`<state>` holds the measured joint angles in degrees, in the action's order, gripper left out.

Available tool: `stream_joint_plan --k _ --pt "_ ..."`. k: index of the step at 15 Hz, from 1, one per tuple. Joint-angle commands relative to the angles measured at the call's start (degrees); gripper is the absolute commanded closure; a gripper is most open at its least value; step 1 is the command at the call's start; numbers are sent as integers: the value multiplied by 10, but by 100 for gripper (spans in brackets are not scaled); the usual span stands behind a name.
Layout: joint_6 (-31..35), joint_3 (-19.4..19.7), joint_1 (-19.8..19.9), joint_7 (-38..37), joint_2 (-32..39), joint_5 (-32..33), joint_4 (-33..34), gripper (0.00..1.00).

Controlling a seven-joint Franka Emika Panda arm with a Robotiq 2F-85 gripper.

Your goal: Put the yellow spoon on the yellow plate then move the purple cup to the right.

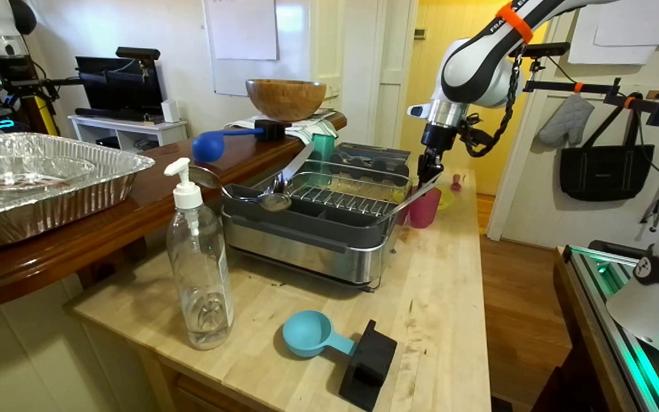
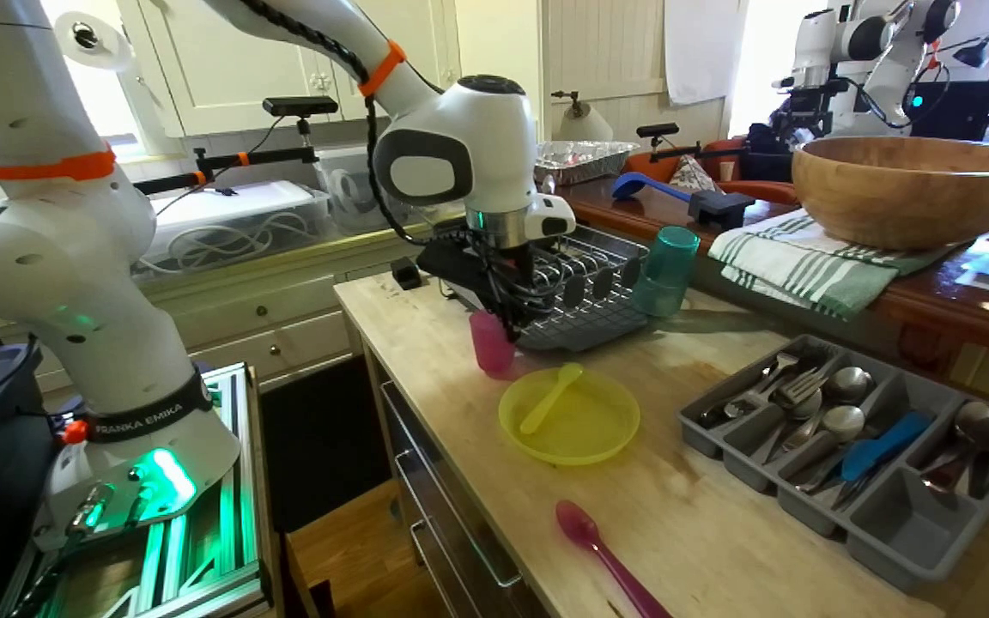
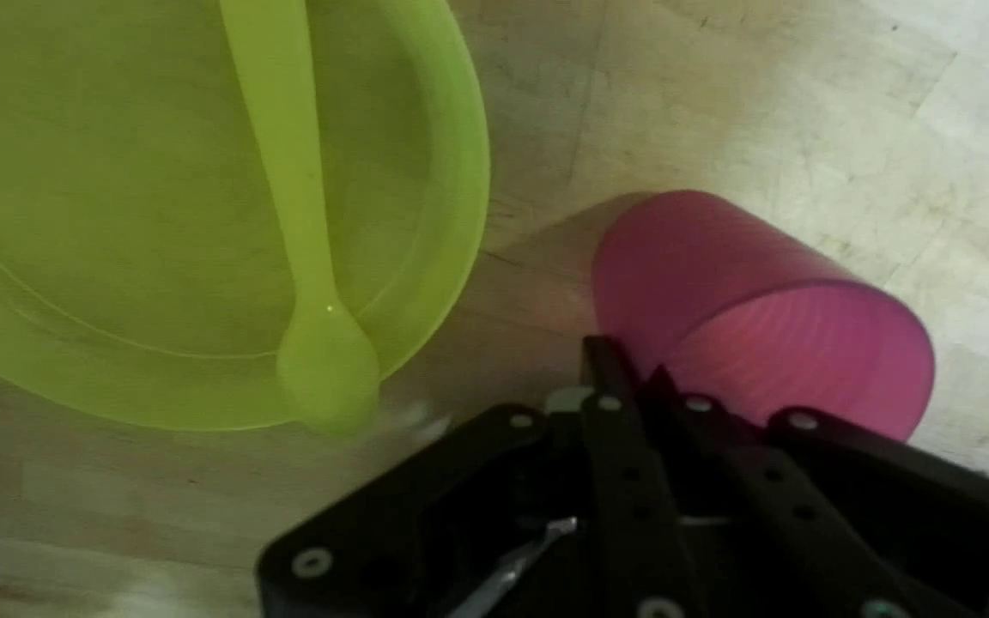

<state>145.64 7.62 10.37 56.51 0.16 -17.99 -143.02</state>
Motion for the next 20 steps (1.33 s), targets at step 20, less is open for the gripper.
stream_joint_plan --k 20 --pt "-73 137 52 -3 -115 78 1 99"
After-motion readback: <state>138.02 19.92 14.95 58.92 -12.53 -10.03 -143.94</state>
